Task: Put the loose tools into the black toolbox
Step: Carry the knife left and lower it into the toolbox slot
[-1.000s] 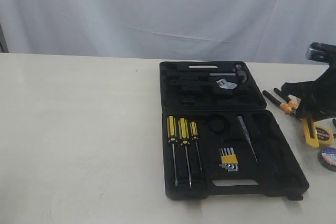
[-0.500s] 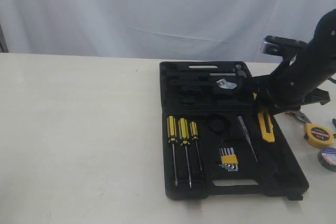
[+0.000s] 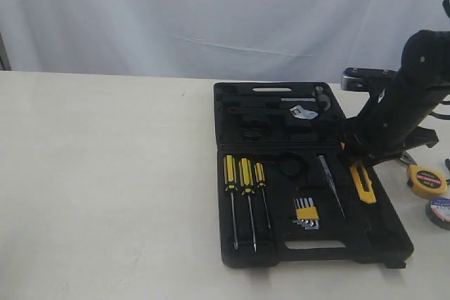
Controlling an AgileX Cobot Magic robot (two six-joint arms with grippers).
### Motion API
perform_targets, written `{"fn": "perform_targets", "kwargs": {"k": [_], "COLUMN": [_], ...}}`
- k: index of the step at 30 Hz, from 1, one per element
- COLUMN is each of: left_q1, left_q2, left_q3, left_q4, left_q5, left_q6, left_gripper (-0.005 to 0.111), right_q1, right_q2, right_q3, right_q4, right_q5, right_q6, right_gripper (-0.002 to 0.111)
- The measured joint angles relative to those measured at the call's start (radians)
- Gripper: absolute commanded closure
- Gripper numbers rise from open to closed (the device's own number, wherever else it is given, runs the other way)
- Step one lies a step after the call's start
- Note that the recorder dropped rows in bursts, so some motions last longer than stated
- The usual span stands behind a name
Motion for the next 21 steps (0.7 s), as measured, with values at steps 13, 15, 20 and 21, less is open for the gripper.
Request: {"fn": "perform_targets", "kwargs": {"k": [13,15,20,21], "left_q1": [0.000,0.000,0.000,0.000], "left_q2": [0.000,0.000,0.000,0.000], "left_q3": [0.000,0.000,0.000,0.000], "left_q4": [0.000,0.000,0.000,0.000], "left_q5": [0.000,0.000,0.000,0.000], "left_q6": [0.000,0.000,0.000,0.000], "left_gripper": [0.107,0.107,0.107,0.107], "right_q1": [0.000,0.000,0.000,0.000], "right_q2": [0.070,0.078,0.088,0.090], "right_q3": [-0.001,-0.001,-0.001,-0.002], "right_q4": [-0.072,-0.072,-0.072,-0.072], "right_q5": [0.017,0.017,0.017,0.017], "right_q6": [-0.006,-0.007,-0.011,-0.011], "right_gripper": [0.109,0.109,0.109,0.109]}}
